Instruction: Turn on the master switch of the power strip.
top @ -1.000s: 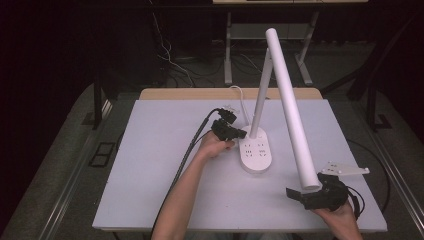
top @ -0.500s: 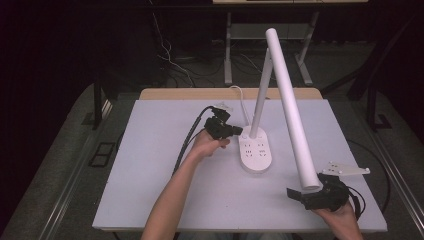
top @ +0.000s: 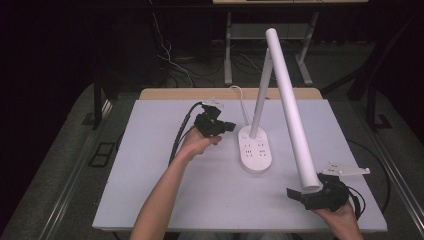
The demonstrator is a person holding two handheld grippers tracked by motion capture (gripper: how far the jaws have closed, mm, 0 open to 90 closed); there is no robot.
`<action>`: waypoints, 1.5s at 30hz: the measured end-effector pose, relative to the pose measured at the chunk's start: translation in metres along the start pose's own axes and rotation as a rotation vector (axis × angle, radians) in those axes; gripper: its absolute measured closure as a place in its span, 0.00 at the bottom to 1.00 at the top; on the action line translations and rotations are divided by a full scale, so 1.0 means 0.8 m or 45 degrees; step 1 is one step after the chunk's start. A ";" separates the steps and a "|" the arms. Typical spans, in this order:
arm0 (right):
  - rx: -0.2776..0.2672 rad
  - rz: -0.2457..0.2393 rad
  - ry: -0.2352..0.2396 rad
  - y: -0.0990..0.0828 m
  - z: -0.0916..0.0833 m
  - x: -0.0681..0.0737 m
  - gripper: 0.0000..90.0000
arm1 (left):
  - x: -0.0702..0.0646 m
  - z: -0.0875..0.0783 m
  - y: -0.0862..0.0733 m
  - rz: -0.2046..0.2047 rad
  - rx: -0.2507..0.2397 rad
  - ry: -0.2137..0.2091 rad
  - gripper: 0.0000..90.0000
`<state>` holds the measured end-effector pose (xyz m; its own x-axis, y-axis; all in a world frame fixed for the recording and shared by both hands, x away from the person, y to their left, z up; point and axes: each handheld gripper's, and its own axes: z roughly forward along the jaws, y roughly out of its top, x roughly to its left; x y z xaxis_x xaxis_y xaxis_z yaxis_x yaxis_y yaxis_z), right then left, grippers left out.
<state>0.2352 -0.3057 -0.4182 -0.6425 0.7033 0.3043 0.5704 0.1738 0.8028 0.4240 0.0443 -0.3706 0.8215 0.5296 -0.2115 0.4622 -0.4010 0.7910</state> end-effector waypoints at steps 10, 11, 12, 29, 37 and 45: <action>0.000 0.001 -0.001 0.000 0.001 0.000 0.00 | -0.006 -0.034 -0.006 -0.039 -0.062 -0.054 0.53; 0.000 0.002 -0.001 0.000 0.001 0.000 0.00 | -0.007 -0.037 -0.007 -0.038 -0.061 -0.058 0.48; 0.000 0.003 0.000 0.000 0.001 0.000 0.00 | -0.008 -0.040 -0.008 -0.034 -0.061 -0.063 0.41; 0.003 -0.003 0.000 0.001 0.002 0.001 0.00 | -0.011 -0.085 -0.060 -0.109 -0.097 -0.040 0.00; 0.004 0.003 -0.001 0.001 0.001 0.001 0.00 | -0.015 -0.112 -0.085 -0.119 -0.149 -0.015 0.00; 0.006 0.000 -0.001 0.001 0.002 0.003 0.00 | -0.026 -0.129 -0.112 -0.137 -0.176 0.010 0.00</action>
<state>0.2353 -0.3029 -0.4179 -0.6418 0.7040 0.3041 0.5730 0.1766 0.8003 0.3311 0.1458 -0.3776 0.7666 0.5702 -0.2953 0.4968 -0.2353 0.8354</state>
